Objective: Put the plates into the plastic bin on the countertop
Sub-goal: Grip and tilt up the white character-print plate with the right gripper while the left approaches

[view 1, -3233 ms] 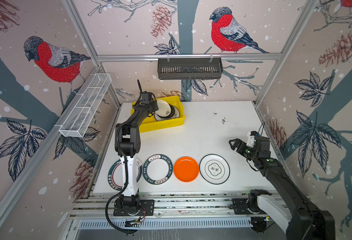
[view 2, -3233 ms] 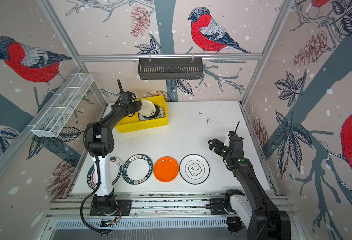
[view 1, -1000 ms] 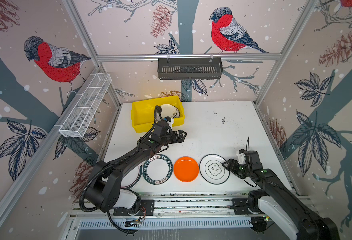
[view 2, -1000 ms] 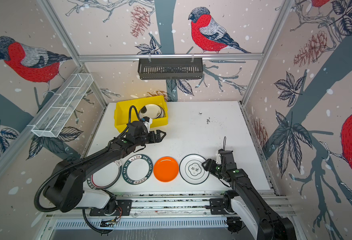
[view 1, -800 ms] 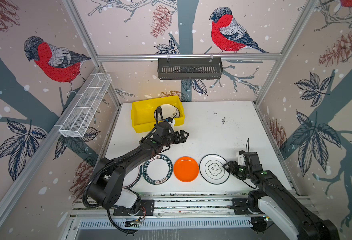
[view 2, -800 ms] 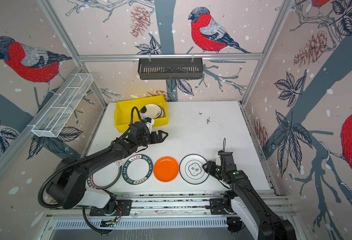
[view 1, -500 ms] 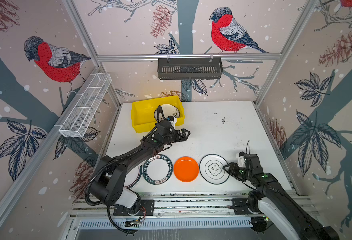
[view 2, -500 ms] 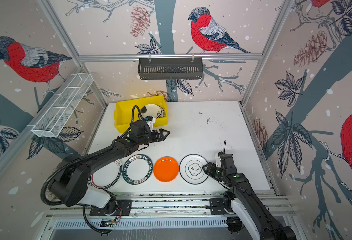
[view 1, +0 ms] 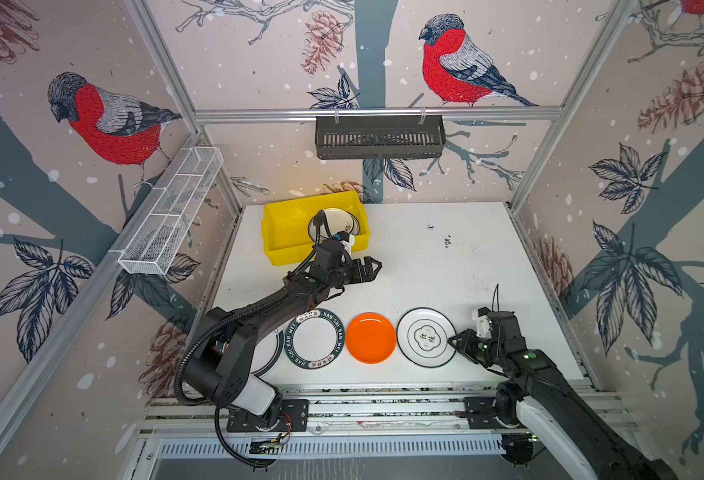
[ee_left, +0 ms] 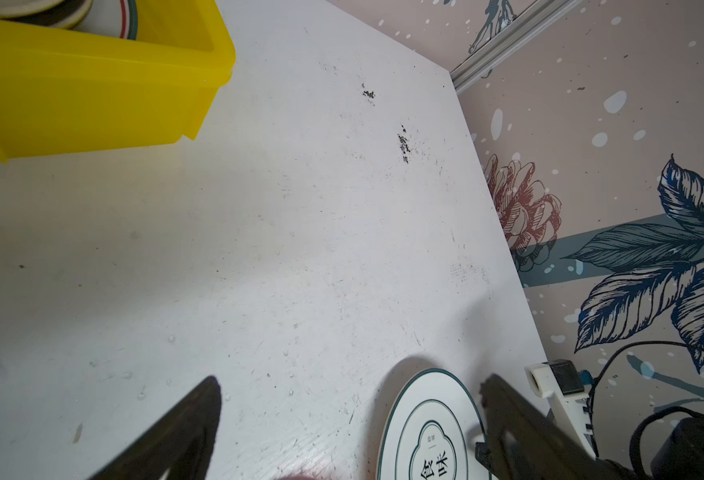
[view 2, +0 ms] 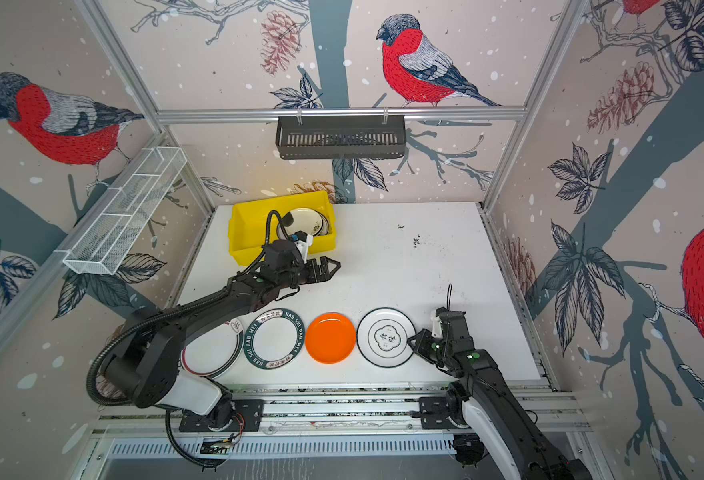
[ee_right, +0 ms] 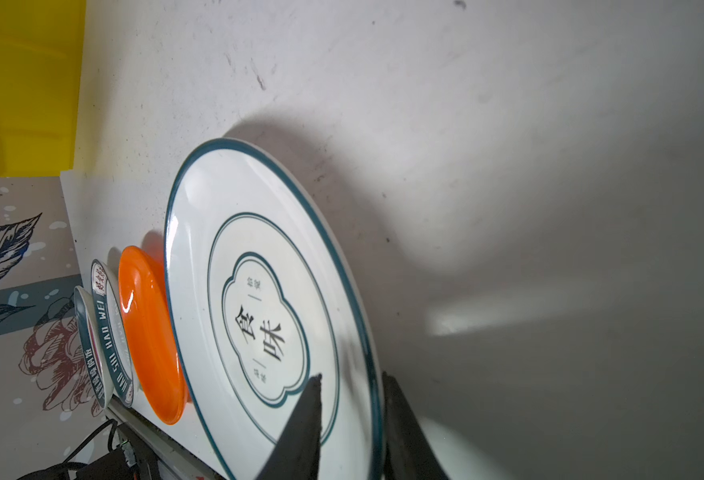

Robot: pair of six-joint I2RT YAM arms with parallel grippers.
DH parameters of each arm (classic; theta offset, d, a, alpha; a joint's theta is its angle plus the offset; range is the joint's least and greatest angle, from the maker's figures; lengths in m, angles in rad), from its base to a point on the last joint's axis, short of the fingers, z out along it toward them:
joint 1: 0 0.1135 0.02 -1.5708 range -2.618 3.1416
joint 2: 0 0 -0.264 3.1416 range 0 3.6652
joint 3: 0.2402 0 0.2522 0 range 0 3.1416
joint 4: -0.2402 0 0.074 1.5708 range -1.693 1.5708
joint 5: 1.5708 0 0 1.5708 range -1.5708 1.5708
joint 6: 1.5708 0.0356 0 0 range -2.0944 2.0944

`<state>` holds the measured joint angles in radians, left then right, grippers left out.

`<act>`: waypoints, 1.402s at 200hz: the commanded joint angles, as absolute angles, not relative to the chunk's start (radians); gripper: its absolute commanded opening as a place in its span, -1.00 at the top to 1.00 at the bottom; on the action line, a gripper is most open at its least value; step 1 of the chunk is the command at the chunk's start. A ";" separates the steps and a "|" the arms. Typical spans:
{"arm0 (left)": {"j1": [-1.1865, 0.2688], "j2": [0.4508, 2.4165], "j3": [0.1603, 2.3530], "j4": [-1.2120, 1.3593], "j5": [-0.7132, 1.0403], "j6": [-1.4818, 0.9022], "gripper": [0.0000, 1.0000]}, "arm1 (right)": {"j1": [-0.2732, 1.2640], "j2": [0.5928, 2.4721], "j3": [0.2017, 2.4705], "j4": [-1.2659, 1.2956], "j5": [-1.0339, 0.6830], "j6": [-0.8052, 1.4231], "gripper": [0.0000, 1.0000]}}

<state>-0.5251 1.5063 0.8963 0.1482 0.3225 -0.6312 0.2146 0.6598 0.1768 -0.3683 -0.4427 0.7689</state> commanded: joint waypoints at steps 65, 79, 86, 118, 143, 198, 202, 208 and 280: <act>-0.526 1.513 0.905 0.178 0.333 -0.638 -0.94 | 0.218 0.649 0.172 -0.367 -0.419 0.804 0.68; -0.526 1.518 0.909 0.178 0.336 -0.637 -0.93 | 0.218 0.649 0.174 -0.365 -0.411 0.807 0.71; -0.526 1.522 0.911 0.178 0.340 -0.636 -0.94 | 0.218 0.648 0.173 -0.364 -0.408 0.810 0.74; -0.525 1.534 0.932 0.163 0.341 -0.627 -0.94 | 0.217 0.637 0.169 -0.344 -0.407 0.829 0.84; -0.526 1.543 0.946 0.158 0.346 -0.620 -0.94 | 0.218 0.621 0.169 -0.342 -0.397 0.840 0.89; -0.526 1.557 0.963 0.159 0.364 -0.618 -0.94 | 0.215 0.585 0.182 -0.333 -0.387 0.862 0.90; -0.526 1.556 0.963 0.159 0.364 -0.618 -0.94 | 0.216 0.580 0.183 -0.330 -0.388 0.865 0.90; -0.525 1.554 0.962 0.159 0.364 -0.616 -0.94 | 0.216 0.574 0.184 -0.326 -0.391 0.870 0.91; -0.526 1.539 0.966 0.150 0.395 -0.606 -0.94 | 0.205 0.463 0.177 -0.176 -0.421 1.016 0.96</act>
<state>-0.5251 1.5482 0.9565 0.1444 0.3714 -0.6197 0.2089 0.4904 0.1761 -0.2939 -0.4053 0.9329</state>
